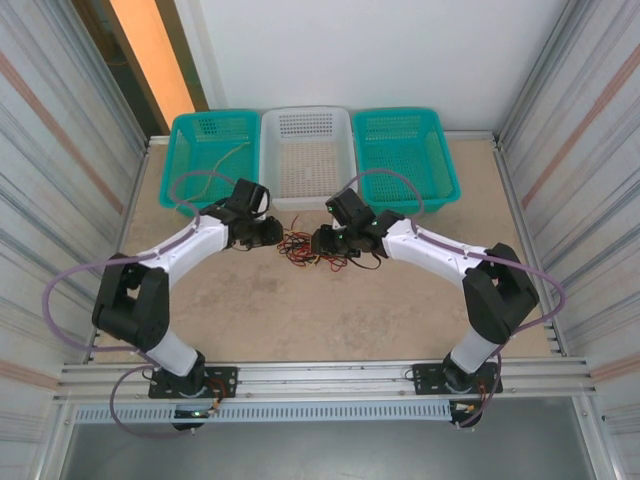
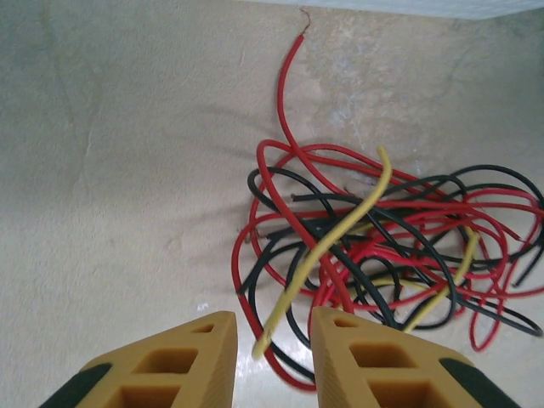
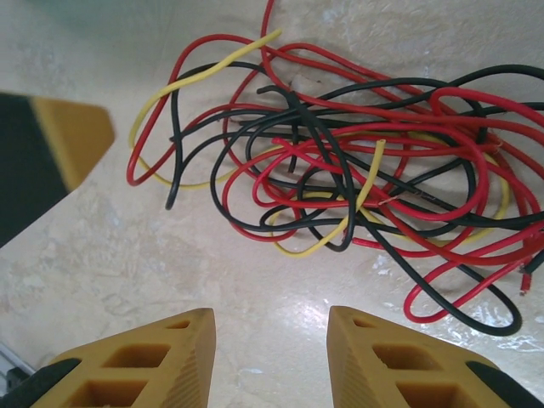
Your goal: Untangle the cables
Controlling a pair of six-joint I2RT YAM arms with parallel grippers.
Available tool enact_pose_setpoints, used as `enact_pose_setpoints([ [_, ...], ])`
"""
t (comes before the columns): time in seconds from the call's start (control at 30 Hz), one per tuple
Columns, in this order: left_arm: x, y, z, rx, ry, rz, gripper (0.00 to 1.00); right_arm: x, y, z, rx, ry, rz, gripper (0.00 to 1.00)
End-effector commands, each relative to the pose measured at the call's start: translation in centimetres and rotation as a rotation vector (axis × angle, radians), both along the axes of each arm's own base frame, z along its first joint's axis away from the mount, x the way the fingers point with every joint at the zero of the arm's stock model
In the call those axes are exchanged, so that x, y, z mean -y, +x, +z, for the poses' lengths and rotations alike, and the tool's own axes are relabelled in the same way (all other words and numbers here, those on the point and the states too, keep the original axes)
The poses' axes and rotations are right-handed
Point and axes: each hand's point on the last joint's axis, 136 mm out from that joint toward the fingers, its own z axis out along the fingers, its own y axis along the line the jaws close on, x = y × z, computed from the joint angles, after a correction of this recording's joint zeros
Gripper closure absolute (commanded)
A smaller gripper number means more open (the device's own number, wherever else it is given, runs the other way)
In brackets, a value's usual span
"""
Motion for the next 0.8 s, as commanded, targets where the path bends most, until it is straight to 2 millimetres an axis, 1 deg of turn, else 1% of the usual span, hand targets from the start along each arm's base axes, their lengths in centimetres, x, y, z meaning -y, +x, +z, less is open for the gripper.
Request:
enact_pose_setpoints([
  [0.0, 0.2, 1.2, 0.3, 0.038, 0.025, -0.007, 0.70, 0.4, -0.6, 0.3, -0.001, 0.008, -0.022, 0.61],
  [0.2, 0.7, 1.7, -1.3, 0.004, 0.028, -0.017, 0.73, 0.8, -0.7, 0.7, 0.012, 0.010, -0.027, 0.60],
  [0.27, 0.8, 1.7, -1.6, -0.007, 0.024, -0.020, 0.77, 0.8, -0.8, 0.9, 0.015, 0.012, -0.027, 0.60],
  [0.37, 1.2, 1.4, -1.1, 0.004, 0.015, -0.029, 0.82, 1.0, -0.9, 1.0, 0.019, 0.009, -0.028, 0.60],
  [0.4, 1.2, 1.4, -0.9, 0.011, 0.015, -0.033, 0.85, 1.0, -0.9, 1.2, 0.022, 0.010, -0.028, 0.60],
  [0.47, 1.3, 1.1, -0.5, 0.017, 0.010, -0.046, 0.96, 1.1, -0.9, 1.3, 0.026, 0.010, -0.029, 0.60],
  [0.5, 1.4, 1.0, -0.1, 0.024, 0.005, -0.054, 1.00, 1.2, -0.9, 1.4, 0.028, 0.010, -0.028, 0.60],
  [0.57, 1.8, 0.5, 1.1, 0.051, 0.002, -0.079, 1.00, 1.3, -0.9, 1.6, 0.035, 0.007, -0.028, 0.60],
  [0.6, 2.1, 0.4, 2.1, 0.074, 0.000, -0.095, 1.00, 1.3, -0.9, 1.8, 0.039, 0.006, -0.027, 0.60],
  [0.67, 2.9, -0.3, 4.2, 0.120, -0.005, -0.141, 1.00, 1.5, -0.9, 2.2, 0.050, 0.003, -0.026, 0.58],
  [0.77, 4.1, -1.3, 8.2, 0.211, -0.021, -0.207, 1.00, 1.7, -0.7, 3.0, 0.068, 0.002, -0.026, 0.56],
])
